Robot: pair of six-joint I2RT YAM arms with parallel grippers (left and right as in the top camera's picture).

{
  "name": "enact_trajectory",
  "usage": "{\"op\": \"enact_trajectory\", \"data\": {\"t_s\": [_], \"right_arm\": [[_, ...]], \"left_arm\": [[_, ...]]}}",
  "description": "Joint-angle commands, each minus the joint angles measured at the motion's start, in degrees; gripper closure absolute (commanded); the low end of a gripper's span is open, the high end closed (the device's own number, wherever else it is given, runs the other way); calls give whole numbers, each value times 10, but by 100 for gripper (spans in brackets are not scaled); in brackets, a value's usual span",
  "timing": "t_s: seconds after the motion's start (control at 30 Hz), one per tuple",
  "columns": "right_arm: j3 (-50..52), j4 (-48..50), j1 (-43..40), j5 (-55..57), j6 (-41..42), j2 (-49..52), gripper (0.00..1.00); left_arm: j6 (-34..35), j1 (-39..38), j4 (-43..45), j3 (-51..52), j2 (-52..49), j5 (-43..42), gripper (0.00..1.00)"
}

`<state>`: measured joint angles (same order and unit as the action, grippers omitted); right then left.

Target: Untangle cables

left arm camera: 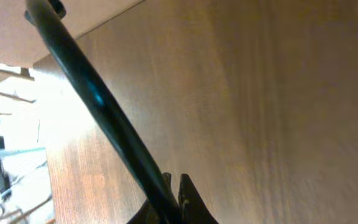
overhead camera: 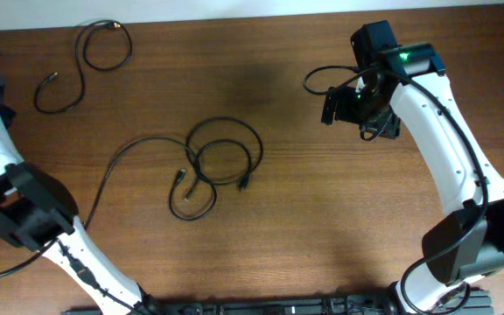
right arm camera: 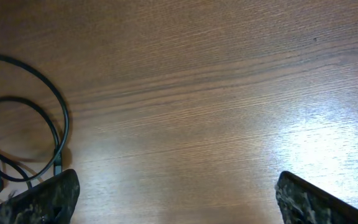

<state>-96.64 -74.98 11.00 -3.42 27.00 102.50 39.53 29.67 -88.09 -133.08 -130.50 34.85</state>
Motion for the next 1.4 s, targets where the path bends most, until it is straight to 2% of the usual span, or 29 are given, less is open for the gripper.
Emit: {"op": "enact_trajectory", "data": {"t_s": [0.0, 0.03, 0.07, 0.1, 0.23, 0.27, 0.33, 0.4, 0.47, 0.6, 0.7, 0.83, 0.9, 0.97, 1.07, 1.17, 1.27, 1.37], "right_arm": [[0, 0, -2, 9, 2, 2, 2], [0, 0, -2, 9, 2, 2, 2], [0, 0, -2, 9, 2, 2, 2], [0, 0, -2, 9, 2, 2, 2], [0, 0, -2, 9, 2, 2, 2], [0, 0, -2, 9, 2, 2, 2], [0, 0, -2, 9, 2, 2, 2], [0, 0, -2, 9, 2, 2, 2], [0, 0, -2, 9, 2, 2, 2], [0, 0, -2, 9, 2, 2, 2], [0, 0, -2, 9, 2, 2, 2], [0, 0, -2, 9, 2, 2, 2], [0, 0, -2, 9, 2, 2, 2], [0, 0, -2, 9, 2, 2, 2], [0, 0, -2, 9, 2, 2, 2], [0, 0, -2, 9, 2, 2, 2], [0, 0, -2, 9, 2, 2, 2], [0, 0, -2, 9, 2, 2, 2]], "left_arm": [[18, 40, 10, 0, -8, 2, 92], [18, 51, 16, 0, -8, -2, 86], [18, 59, 21, 0, -8, -22, 62], [16, 73, 28, 0, -8, -87, 34], [-8, 84, 34, 0, -9, -194, 26], [-73, 83, 33, 0, -9, -302, 23], [-166, 78, 24, 4, -9, -446, 23], [-212, 56, -7, 18, -9, -502, 23], [-212, 22, -42, 38, -9, -501, 24], [-212, -64, -35, 111, -9, -502, 22], [-184, -163, 71, 202, -9, -501, 22], [-163, -273, 205, 244, -9, -494, 23], [-125, -307, 221, 244, -9, -428, 24], [-88, -332, 214, 245, -9, -359, 28], [-54, -341, 200, 247, -9, -330, 30], [-64, -332, 196, 229, -8, -268, 32], [-63, -322, 122, 126, -2, -271, 32], [-63, -327, 100, 106, -4, -307, 30]]}}
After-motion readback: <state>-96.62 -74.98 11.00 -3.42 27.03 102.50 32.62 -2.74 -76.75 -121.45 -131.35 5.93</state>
